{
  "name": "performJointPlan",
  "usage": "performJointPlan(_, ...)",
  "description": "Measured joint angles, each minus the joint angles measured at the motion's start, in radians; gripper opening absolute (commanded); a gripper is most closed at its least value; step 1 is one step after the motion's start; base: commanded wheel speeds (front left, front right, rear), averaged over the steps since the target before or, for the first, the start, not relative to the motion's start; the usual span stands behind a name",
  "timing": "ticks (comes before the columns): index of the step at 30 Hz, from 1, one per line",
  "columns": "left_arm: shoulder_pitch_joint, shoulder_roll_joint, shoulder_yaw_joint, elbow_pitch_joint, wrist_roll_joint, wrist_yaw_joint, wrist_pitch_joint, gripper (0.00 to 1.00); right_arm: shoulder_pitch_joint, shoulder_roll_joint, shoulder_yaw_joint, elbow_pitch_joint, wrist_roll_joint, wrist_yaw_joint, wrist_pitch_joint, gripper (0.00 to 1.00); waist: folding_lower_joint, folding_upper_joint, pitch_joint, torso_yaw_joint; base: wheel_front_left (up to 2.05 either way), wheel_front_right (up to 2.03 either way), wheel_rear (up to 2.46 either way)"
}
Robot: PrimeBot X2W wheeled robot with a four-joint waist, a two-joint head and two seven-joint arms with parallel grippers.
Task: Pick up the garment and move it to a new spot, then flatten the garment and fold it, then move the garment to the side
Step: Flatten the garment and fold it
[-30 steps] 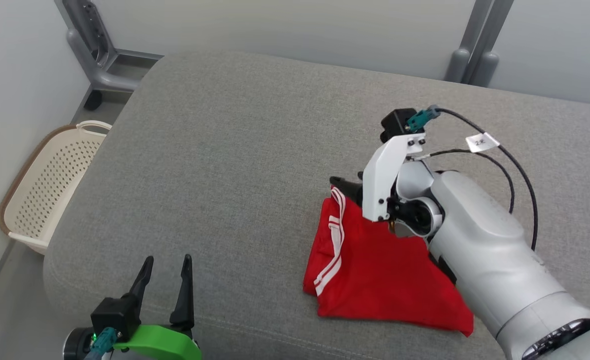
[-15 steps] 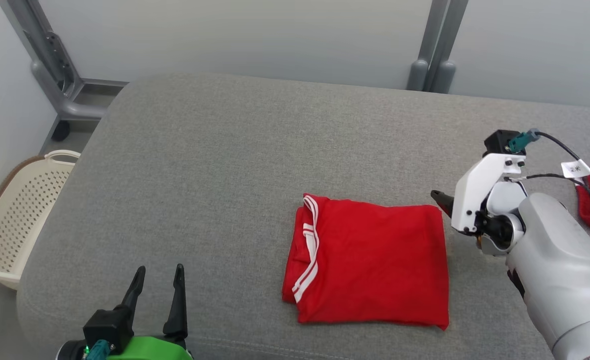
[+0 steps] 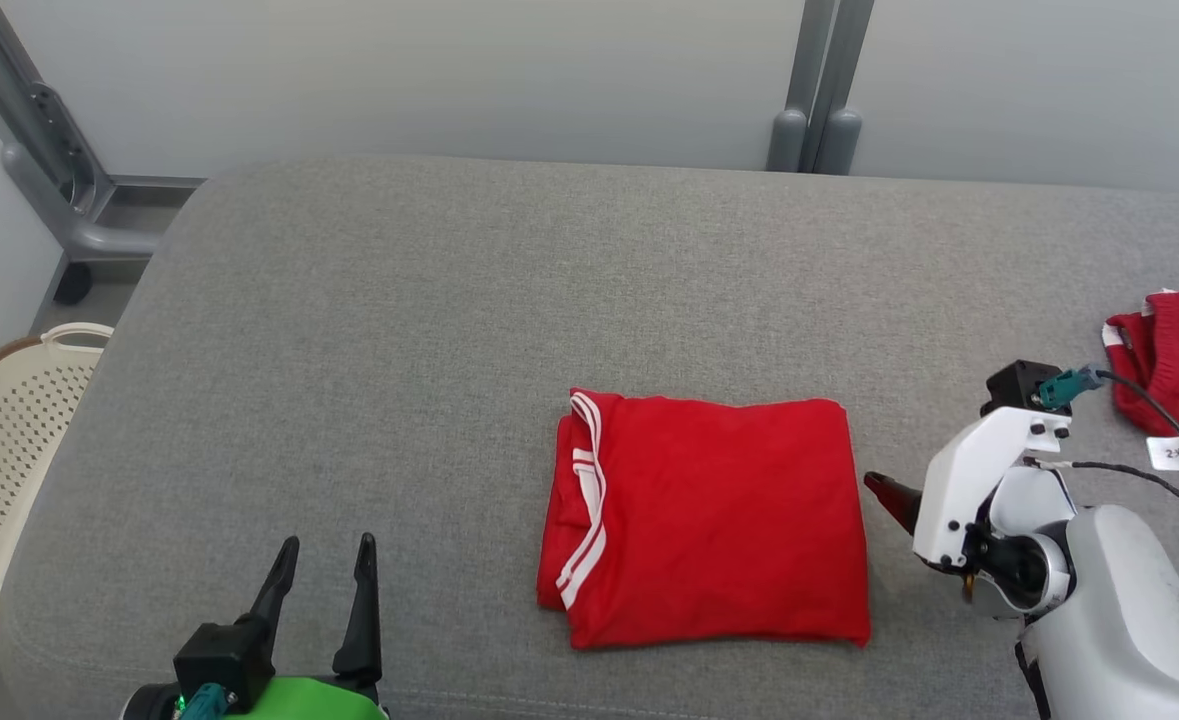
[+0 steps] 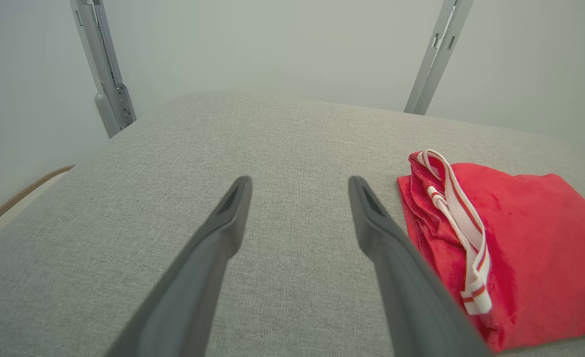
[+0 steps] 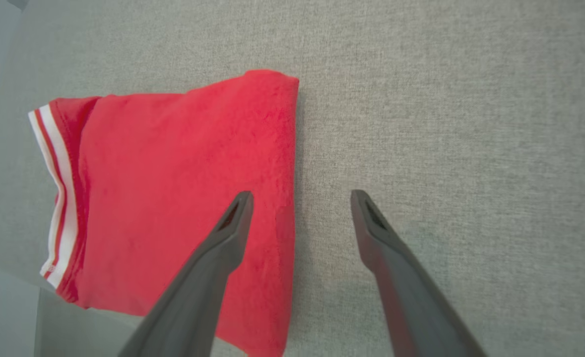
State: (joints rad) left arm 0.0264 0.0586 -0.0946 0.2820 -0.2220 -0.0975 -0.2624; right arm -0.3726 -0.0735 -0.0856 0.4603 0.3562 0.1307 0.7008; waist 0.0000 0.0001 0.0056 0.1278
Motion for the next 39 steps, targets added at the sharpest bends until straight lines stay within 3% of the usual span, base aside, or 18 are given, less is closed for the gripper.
performJointPlan(6,-0.010,-0.001,-0.002,0.005,0.000,-0.004,0.000,1.00,0.091,0.022,-0.045,-0.199,-0.041,0.000,0.083,1.00,0.0000,0.0000,0.013,0.007,0.00,0.00,0.00)
performJointPlan(10,-0.019,-0.001,-0.002,0.007,0.000,-0.007,0.000,1.00,0.100,0.024,0.008,-0.253,0.019,0.000,0.080,1.00,0.0000,0.0000,0.021,0.015,0.00,0.00,0.00)
performJointPlan(15,-0.033,-0.002,-0.006,0.011,0.003,-0.008,0.000,1.00,0.088,0.023,0.080,-0.232,0.041,0.000,0.038,1.00,0.0000,0.0000,0.031,0.031,0.00,0.00,0.00)
performJointPlan(23,-0.055,-0.003,-0.016,0.016,0.003,-0.012,0.000,1.00,0.003,0.024,0.233,-0.090,0.091,0.000,-0.068,1.00,0.0000,0.0000,0.057,0.068,0.00,0.00,0.00)
performJointPlan(24,-0.057,-0.003,-0.016,0.016,0.003,-0.012,0.000,1.00,-0.009,0.024,0.252,-0.072,0.093,0.000,-0.082,0.57,0.0000,0.0000,0.060,0.074,0.00,0.00,0.00)
performJointPlan(26,-0.059,-0.003,-0.018,0.019,0.003,-0.014,0.000,1.00,-0.033,0.024,0.285,-0.034,0.100,0.000,-0.106,0.00,0.0000,0.0000,0.067,0.086,0.00,0.00,0.00)
performJointPlan(39,-0.070,-0.006,-0.041,0.029,-0.005,-0.017,0.000,1.00,-0.145,0.025,0.453,0.138,0.076,0.000,-0.194,0.00,0.0000,0.0000,0.098,0.162,0.00,0.00,0.00)
